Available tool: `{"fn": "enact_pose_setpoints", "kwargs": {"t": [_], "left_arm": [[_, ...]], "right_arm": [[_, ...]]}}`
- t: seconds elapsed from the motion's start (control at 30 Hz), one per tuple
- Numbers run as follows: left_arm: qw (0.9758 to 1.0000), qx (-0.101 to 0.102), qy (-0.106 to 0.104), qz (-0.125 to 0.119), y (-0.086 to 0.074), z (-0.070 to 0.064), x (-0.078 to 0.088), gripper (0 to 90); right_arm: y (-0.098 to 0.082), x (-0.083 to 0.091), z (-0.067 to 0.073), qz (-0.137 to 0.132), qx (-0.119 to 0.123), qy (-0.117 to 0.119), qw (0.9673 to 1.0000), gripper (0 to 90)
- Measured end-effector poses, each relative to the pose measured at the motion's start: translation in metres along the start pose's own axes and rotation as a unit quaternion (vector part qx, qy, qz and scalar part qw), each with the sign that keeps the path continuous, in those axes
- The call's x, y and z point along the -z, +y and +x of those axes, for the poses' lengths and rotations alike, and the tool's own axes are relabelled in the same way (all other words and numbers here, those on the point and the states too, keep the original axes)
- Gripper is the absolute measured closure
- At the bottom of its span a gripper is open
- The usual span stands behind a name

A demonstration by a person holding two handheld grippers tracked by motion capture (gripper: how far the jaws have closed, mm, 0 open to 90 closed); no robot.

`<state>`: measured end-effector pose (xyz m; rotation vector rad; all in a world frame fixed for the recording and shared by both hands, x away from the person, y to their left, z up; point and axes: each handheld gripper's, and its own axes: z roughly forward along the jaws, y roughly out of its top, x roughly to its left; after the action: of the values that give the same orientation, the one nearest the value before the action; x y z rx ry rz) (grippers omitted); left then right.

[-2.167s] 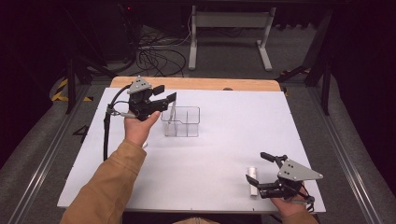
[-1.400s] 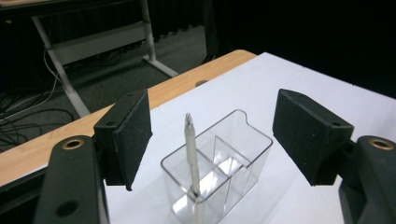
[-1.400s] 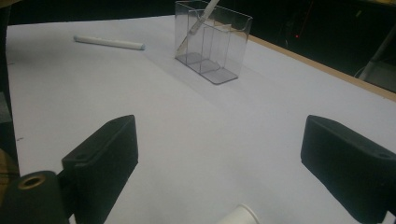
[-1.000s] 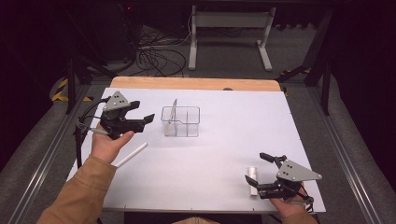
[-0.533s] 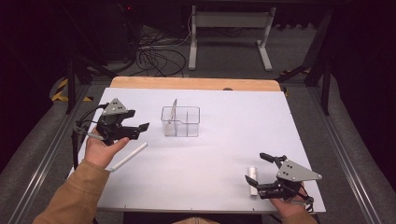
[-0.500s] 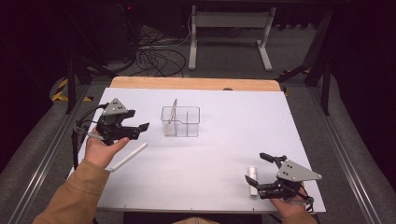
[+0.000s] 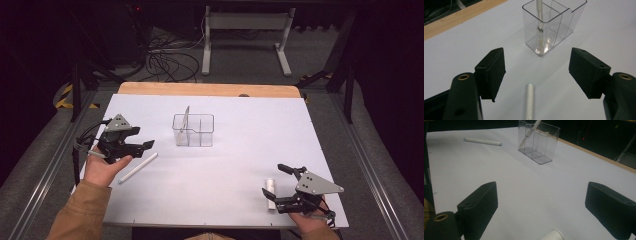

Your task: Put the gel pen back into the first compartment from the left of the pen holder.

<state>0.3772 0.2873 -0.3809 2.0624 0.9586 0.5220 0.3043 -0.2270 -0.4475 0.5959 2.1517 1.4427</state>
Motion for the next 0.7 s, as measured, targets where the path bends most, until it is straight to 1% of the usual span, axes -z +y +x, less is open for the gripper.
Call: {"fn": "enact_pose_setpoints", "kwargs": {"t": [0.1,0.3,0.43,0.53,0.63,0.7], "left_arm": [[1.0000,0.005,0.002,0.004,-0.0043,0.0008,0.0002,29.9],[0.9999,0.009,0.005,0.006,-0.0090,0.0035,-0.0003,29.9],[0.9998,0.006,0.010,0.015,-0.0101,0.0034,-0.0022,29.9],[0.9998,0.009,0.009,0.018,-0.0102,0.0031,-0.0037,29.7],[0.9996,0.008,0.011,0.025,-0.0102,0.0030,-0.0052,29.2],[0.9995,0.013,0.011,0.026,-0.0104,0.0028,-0.0061,29.2]], "right_arm": [[-0.0002,0.0001,-0.0001,0.000,0.000,0.000,1.0000,11.6],[-0.0002,-0.0004,0.0003,0.001,-0.001,0.001,1.0000,11.6],[-0.0003,-0.0003,0.0003,0.001,-0.001,0.002,1.0000,11.6],[-0.0004,0.0002,0.0001,0.001,0.002,0.001,1.0000,11.6],[-0.0005,0.0002,0.0001,0.001,0.000,0.001,1.0000,11.6],[-0.0005,0.0001,0.0001,0.001,0.000,0.002,1.0000,11.6]]}}
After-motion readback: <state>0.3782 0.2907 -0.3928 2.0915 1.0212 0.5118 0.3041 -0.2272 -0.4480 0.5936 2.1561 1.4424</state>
